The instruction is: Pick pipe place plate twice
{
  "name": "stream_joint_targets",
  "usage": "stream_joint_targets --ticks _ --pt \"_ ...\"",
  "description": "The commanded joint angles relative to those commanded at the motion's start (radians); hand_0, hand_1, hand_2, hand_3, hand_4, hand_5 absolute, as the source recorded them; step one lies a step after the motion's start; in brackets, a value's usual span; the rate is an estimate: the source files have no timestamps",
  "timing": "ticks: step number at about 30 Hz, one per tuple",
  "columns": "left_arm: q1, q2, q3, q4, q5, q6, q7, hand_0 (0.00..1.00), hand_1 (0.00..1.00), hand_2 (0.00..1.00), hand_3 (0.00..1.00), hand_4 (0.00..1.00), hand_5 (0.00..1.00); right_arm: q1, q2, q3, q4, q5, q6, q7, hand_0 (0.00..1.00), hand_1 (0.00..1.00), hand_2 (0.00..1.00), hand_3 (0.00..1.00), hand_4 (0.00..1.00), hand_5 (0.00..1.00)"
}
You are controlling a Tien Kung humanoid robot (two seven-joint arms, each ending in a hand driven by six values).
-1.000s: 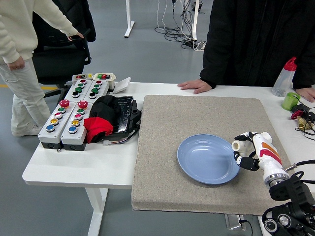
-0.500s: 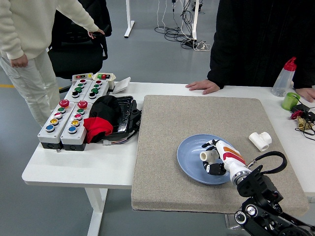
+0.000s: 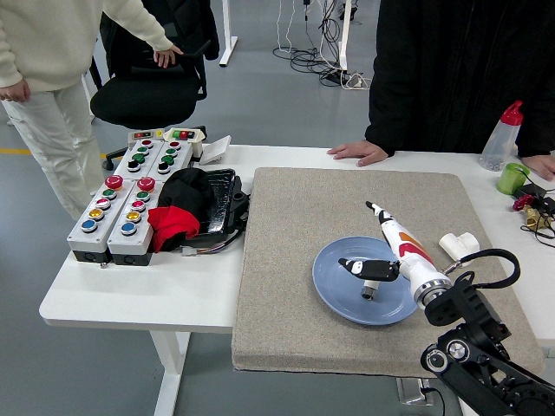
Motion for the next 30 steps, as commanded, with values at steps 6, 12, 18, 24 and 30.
stream_joint_targets --ticks 6,12,18,24,30 --pt "-0.010 0.004 0.008 0.001 -0.009 0.001 -0.003 0.685 0.691 0.732 0.663 0.526 0.998 0.061 -0.088 0.118 -0.130 -0.009 -0.019 -0.028 0.998 0.957 0.998 0.998 0.864 0.400" --pt "-0.019 0.004 0.005 0.000 -0.005 -0.001 0.000 0.685 0.692 0.730 0.662 0.524 0.998 0.154 -0.137 0.054 -0.331 0.084 0.070 -0.035 0.998 0.953 0.998 0.998 0.857 0.391" --pt "-0.020 0.000 0.003 -0.002 0.002 -0.003 0.003 0.684 0.692 0.730 0.661 0.522 0.998 0.219 -0.102 -0.035 -0.482 0.175 0.108 -0.028 0.998 0.952 0.998 0.998 0.847 0.393" --pt "-0.020 -0.001 0.008 -0.002 -0.005 -0.001 0.001 0.684 0.691 0.730 0.662 0.521 0.998 0.253 -0.063 -0.094 -0.546 0.240 0.121 -0.012 0.998 0.949 0.998 0.998 0.854 0.404" --pt "-0.023 -0.002 0.014 -0.003 -0.008 -0.003 0.002 0.683 0.691 0.730 0.663 0.521 0.998 0.299 -0.020 -0.221 -0.668 0.340 0.129 -0.007 0.998 0.938 0.998 0.998 0.856 0.409"
